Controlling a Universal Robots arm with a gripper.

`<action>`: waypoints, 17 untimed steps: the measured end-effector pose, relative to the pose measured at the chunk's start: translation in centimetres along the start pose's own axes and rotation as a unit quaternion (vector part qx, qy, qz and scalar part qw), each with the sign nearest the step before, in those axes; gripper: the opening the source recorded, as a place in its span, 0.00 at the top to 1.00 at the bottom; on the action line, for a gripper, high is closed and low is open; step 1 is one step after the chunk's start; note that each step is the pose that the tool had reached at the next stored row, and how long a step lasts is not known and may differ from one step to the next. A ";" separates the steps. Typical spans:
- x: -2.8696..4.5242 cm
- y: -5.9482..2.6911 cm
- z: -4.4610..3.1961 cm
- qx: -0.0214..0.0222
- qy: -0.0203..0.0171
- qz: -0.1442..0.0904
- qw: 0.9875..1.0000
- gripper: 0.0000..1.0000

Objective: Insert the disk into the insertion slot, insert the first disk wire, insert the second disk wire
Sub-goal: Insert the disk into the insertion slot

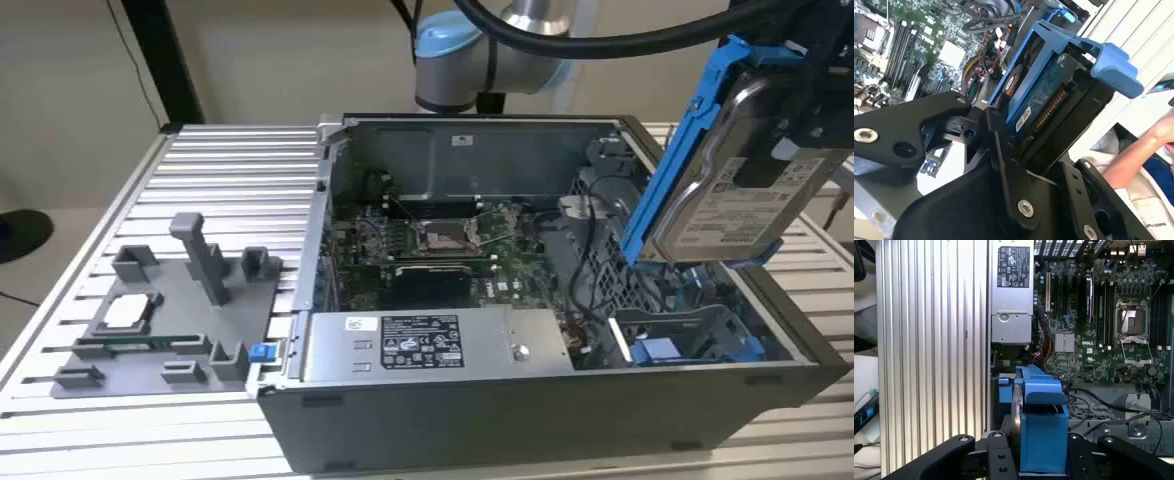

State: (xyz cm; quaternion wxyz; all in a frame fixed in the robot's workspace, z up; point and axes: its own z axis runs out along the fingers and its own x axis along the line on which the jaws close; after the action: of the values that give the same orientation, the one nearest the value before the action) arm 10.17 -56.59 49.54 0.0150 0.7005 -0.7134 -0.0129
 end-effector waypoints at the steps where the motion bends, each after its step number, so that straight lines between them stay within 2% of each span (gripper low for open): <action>1: 0.00 0.00 0.00 0.000 0.000 0.000 1.000 1.00; 13: 0.02 0.00 0.00 0.000 0.000 0.000 1.000 1.00; 17: 0.44 -0.43 0.03 0.000 0.000 0.000 1.000 1.00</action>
State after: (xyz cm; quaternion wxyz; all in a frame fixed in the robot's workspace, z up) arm 10.59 -57.04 49.50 0.0147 0.7005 -0.7134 -0.0132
